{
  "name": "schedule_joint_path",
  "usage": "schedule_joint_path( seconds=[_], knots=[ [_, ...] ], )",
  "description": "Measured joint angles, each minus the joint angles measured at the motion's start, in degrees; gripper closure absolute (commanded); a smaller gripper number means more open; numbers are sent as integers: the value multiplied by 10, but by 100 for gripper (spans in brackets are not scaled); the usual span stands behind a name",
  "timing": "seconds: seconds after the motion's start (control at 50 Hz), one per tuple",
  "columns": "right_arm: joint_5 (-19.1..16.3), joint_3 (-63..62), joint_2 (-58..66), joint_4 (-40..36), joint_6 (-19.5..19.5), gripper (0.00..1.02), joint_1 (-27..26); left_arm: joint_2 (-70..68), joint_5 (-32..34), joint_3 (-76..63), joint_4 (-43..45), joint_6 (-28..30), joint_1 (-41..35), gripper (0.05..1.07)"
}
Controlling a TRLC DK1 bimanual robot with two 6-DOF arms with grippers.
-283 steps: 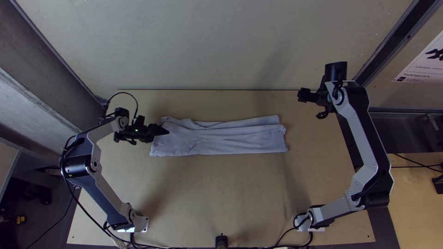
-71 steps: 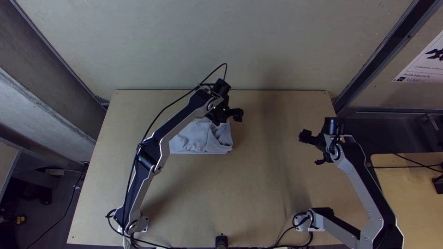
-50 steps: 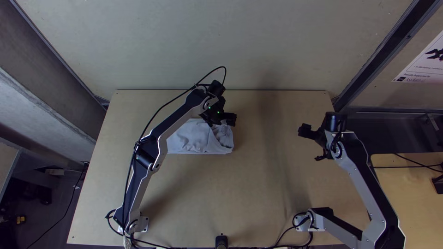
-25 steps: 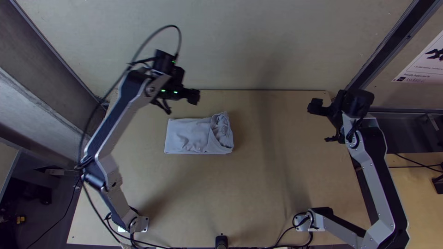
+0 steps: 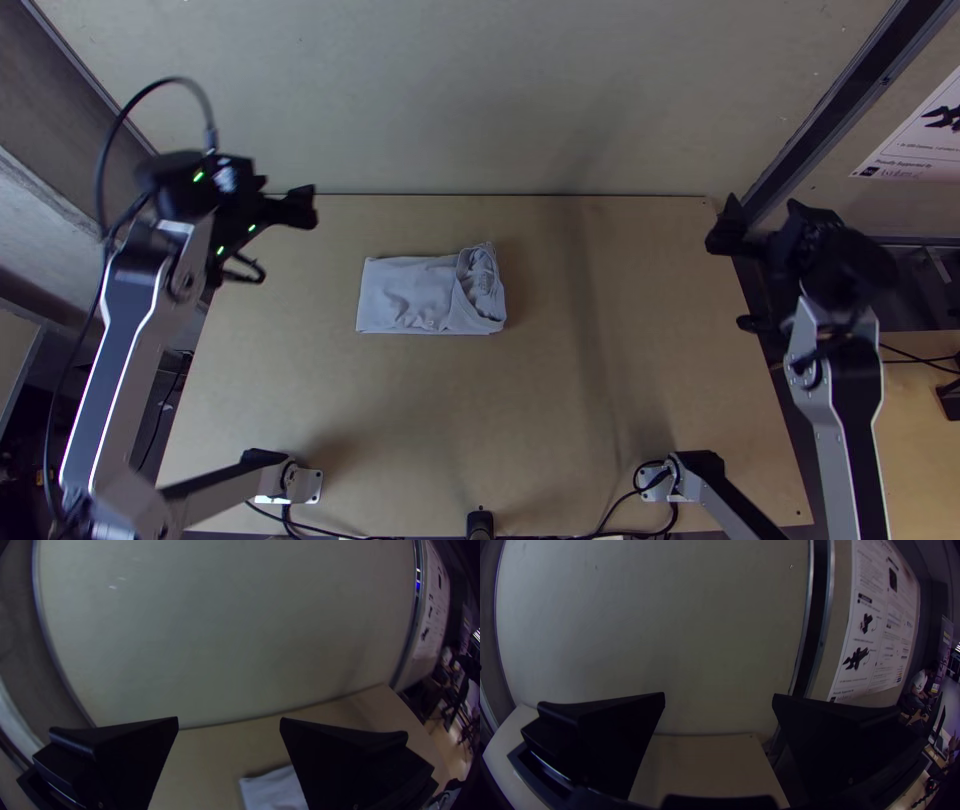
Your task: Fold the t-shirt
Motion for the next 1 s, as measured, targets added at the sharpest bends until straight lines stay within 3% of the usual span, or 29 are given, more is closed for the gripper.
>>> schedule_joint_path(
  seconds=[0.2, 0.5, 0.72, 0.82, 1.0],
  knots=[
    [0, -98, -128, 74, -4, 4, 7, -171, -13, -171, 91, 6, 50, 10],
    [0, -199, -291, 74, -10, 4, 29, -450, -28, -439, 253, 31, 97, 11],
    [0, -279, -460, 66, -18, 4, 68, -654, -20, -579, 289, 36, 98, 10],
    [0, -301, -511, 40, -23, 4, 74, -659, -25, -605, 307, 31, 101, 10],
    [0, -350, -515, 34, -23, 4, 74, -659, -27, -699, 455, 31, 104, 10]
  ],
)
